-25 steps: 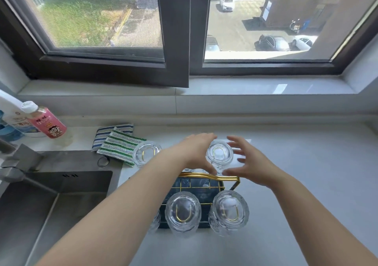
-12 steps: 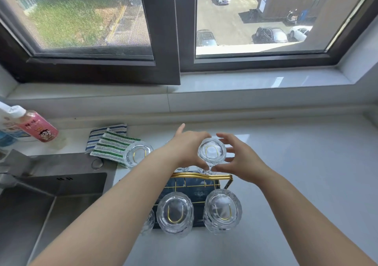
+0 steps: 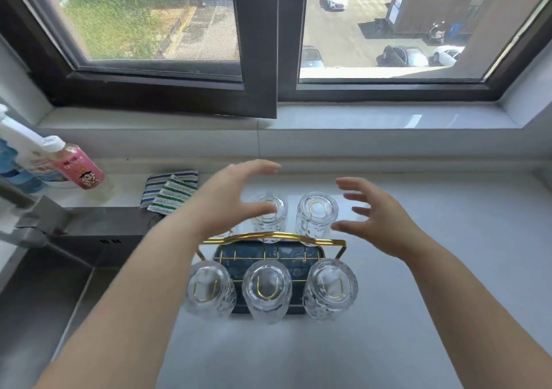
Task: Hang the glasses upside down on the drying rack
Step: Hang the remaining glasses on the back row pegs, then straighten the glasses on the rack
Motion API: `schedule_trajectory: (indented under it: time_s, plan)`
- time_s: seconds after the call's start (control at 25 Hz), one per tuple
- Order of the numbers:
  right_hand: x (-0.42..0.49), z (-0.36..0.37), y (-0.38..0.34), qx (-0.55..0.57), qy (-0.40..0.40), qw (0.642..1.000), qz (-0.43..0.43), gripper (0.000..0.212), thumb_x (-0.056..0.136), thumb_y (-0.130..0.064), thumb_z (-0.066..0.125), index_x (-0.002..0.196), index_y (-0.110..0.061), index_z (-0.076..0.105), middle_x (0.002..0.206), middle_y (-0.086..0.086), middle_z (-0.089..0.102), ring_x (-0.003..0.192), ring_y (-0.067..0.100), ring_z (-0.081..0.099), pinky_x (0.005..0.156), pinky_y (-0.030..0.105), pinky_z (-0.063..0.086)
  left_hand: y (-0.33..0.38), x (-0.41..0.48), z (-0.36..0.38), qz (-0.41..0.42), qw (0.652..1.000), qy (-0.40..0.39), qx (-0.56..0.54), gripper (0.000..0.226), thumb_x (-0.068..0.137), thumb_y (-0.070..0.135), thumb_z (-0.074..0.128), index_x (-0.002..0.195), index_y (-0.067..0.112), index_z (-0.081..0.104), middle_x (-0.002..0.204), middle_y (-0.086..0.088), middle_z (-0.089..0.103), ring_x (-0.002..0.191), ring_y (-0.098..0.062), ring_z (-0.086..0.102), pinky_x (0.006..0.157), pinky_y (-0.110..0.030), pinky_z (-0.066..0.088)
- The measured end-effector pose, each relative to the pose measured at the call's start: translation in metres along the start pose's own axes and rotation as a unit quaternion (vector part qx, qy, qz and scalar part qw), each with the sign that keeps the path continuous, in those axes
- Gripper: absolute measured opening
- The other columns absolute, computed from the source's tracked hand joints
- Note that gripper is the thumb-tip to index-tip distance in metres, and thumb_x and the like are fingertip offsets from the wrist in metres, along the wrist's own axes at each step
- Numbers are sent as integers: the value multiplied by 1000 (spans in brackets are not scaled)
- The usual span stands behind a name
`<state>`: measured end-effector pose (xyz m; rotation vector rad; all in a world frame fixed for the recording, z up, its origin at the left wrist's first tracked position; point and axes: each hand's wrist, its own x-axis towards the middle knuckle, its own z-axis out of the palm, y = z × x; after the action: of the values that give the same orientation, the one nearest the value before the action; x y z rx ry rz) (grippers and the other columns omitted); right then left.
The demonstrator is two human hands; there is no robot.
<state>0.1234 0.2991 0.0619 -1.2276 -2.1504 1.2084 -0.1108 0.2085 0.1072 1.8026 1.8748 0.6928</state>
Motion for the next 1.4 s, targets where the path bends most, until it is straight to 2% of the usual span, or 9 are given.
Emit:
schedule_trajectory:
  time_s: [0.08, 0.16, 0.28, 0.36, 0.44, 0.64, 0.88, 1.12, 1.4]
  plan:
    - [-14, 1, -18, 13, 18, 999, -39, 59, 67, -12, 79, 116, -30, 52, 120, -7, 59, 113, 8, 54, 98, 27, 46, -17, -42, -18, -33, 996, 68, -47, 52, 71, 28, 77, 117, 34, 55, 115, 26, 59, 109, 8, 50, 98, -20, 39]
    - [-32, 10, -41, 50, 12, 996, -72, 53, 67, -11, 79, 109, -34, 56, 113, -10, 63, 109, 6, 58, 97, 21, 46, -39, -89, -25, -106, 986, 99, -79, 53, 62, 39, 79, 111, 36, 58, 104, 29, 63, 104, 16, 49, 84, -9, 35]
    - [-59, 45, -71, 46, -50, 992, -110, 49, 67, -21, 81, 107, -37, 58, 111, -20, 63, 108, -1, 57, 96, 14, 42, -60, -137, -11, -174, 976, 64, -114, 76, 40, 68, 74, 109, 40, 56, 109, 37, 57, 105, 21, 47, 86, -13, 37]
    - [-71, 81, -83, -23, -102, 985, -139, 53, 68, -28, 79, 115, -35, 55, 116, -25, 58, 112, -4, 51, 97, 15, 38, -67, -152, 7, -191, 974, 25, -123, 82, 40, 58, 82, 113, 40, 50, 113, 33, 57, 111, 14, 47, 96, -19, 39]
    - [-72, 111, -91, -121, -138, 970, -158, 62, 72, -36, 74, 127, -32, 46, 128, -19, 52, 121, 0, 44, 101, 18, 32, -72, -155, 25, -197, 972, 14, -124, 84, 51, 37, 88, 120, 41, 39, 124, 26, 47, 117, 5, 43, 101, -22, 35]
    - [-54, 149, -91, -292, -149, 933, -146, 88, 70, -51, 69, 141, -23, 23, 142, -3, 43, 131, 18, 35, 109, 31, 21, -80, -148, 56, -194, 963, 27, -186, 85, 59, 34, 85, 128, 41, 36, 128, 21, 49, 120, -2, 44, 95, -21, 35]
    - [-46, 154, -82, -264, -127, 949, -121, 90, 62, -53, 72, 136, -29, 26, 130, -5, 55, 120, 20, 46, 107, 32, 23, -82, -145, 61, -192, 954, 51, -222, 71, 60, 27, 85, 117, 43, 47, 114, 20, 61, 110, 3, 51, 86, -17, 42]
    - [-47, 152, -81, -252, -113, 953, -126, 87, 62, -52, 73, 134, -30, 29, 128, -7, 57, 119, 18, 47, 106, 30, 20, -81, -144, 59, -194, 955, 47, -219, 71, 58, 27, 86, 116, 43, 48, 114, 20, 61, 111, 1, 52, 92, -26, 44]
    - [-49, 151, -81, -239, -111, 956, -132, 86, 64, -50, 74, 135, -29, 29, 132, -11, 54, 120, 15, 46, 107, 29, 19, -79, -144, 57, -195, 955, 42, -219, 72, 59, 25, 86, 116, 42, 48, 114, 20, 61, 111, 5, 51, 92, -24, 43]
